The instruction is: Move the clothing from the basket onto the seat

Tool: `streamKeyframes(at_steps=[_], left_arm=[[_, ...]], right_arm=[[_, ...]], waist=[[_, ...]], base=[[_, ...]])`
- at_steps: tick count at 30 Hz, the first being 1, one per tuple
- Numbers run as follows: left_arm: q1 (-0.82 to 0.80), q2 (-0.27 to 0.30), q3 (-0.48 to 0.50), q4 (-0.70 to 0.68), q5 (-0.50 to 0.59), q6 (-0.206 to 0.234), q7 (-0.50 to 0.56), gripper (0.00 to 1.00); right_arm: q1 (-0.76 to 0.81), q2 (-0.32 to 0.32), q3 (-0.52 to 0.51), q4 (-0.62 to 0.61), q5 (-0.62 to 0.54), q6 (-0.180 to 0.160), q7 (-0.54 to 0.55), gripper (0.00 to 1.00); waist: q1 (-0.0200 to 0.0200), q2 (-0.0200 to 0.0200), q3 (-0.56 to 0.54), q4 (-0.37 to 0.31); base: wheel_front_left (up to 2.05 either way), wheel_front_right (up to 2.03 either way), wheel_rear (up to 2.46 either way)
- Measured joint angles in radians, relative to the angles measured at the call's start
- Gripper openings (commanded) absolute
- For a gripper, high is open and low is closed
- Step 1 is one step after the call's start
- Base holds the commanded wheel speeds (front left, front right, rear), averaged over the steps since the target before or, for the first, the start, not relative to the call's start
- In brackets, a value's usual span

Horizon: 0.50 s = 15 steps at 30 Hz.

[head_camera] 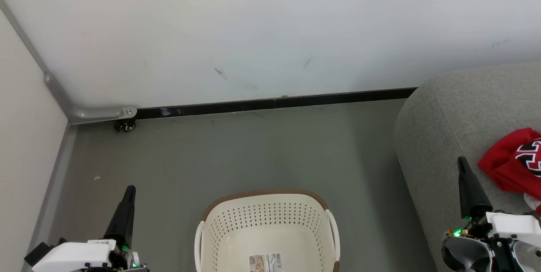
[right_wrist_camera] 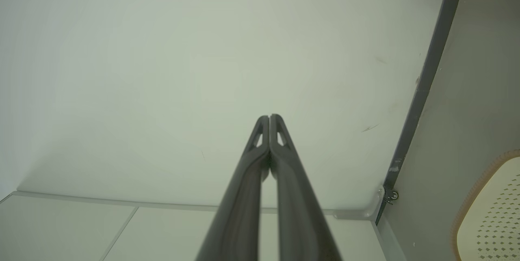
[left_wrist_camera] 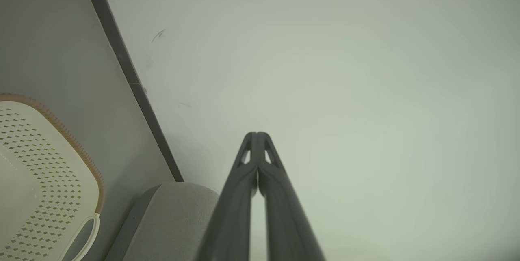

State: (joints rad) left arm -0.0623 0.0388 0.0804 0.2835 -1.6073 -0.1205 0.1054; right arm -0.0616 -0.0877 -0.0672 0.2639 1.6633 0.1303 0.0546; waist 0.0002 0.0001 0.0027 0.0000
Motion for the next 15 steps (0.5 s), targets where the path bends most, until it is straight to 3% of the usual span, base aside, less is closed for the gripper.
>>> streamKeyframes(at_steps=[15], left_arm=[[0.000, 0.000, 0.000, 0.000, 0.000, 0.000, 0.000, 0.00]], right_arm=[[0.000, 0.001, -0.002, 0.000, 0.000, 0.000, 0.000, 0.00]], waist=[[0.0000, 0.0000, 0.000, 0.000]], base=[[0.00, 0.00, 0.00]])
